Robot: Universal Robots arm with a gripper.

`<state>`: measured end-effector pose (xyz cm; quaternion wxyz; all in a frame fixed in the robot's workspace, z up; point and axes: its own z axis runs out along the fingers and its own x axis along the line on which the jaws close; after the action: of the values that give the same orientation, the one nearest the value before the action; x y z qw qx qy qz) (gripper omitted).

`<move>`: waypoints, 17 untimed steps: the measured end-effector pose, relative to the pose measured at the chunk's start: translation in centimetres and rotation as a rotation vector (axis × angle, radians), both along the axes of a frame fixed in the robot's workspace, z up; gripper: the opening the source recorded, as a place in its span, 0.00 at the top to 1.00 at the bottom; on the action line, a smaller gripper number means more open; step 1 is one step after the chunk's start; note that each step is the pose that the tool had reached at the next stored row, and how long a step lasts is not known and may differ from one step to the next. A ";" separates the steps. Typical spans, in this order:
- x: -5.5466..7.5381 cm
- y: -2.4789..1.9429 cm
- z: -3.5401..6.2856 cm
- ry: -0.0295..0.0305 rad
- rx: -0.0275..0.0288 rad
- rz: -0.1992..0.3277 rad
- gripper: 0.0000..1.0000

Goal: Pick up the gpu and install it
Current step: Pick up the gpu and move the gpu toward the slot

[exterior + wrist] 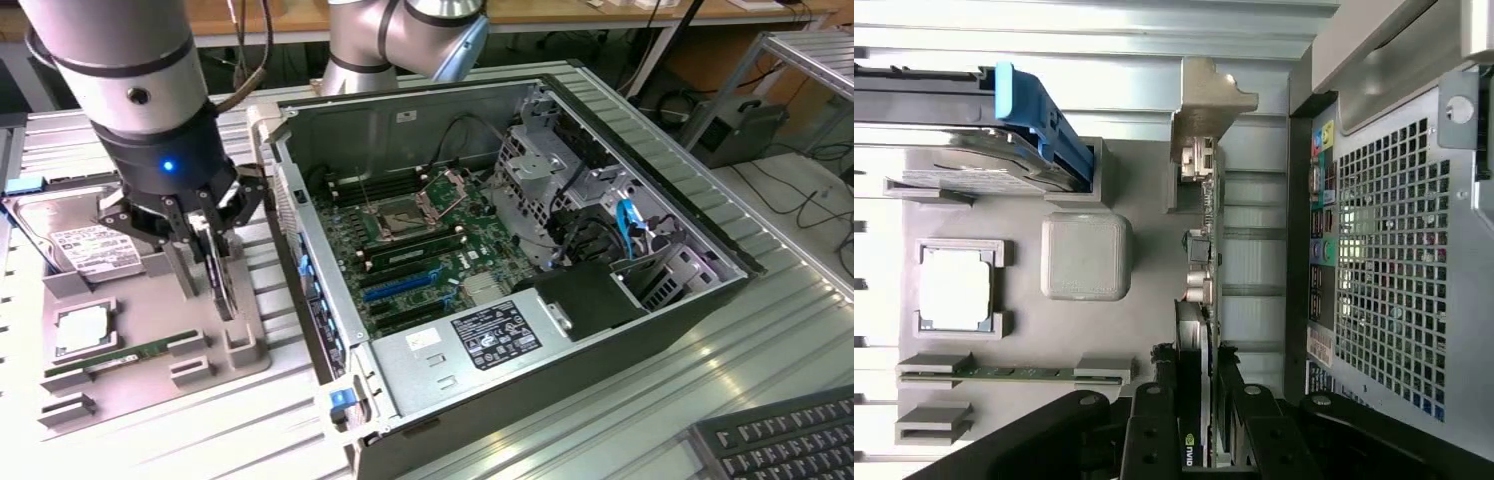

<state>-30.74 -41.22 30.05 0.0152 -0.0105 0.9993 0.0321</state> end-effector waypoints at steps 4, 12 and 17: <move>0.2 -0.03 1.79 0.0054 0.0017 0.001 0.74; 1.2 -0.68 6.66 0.0149 0.0019 0.001 0.74; 2.3 -1.57 9.02 0.0206 0.0018 0.001 0.74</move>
<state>-28.47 -42.79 39.07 0.0050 -0.0107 0.9994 0.0331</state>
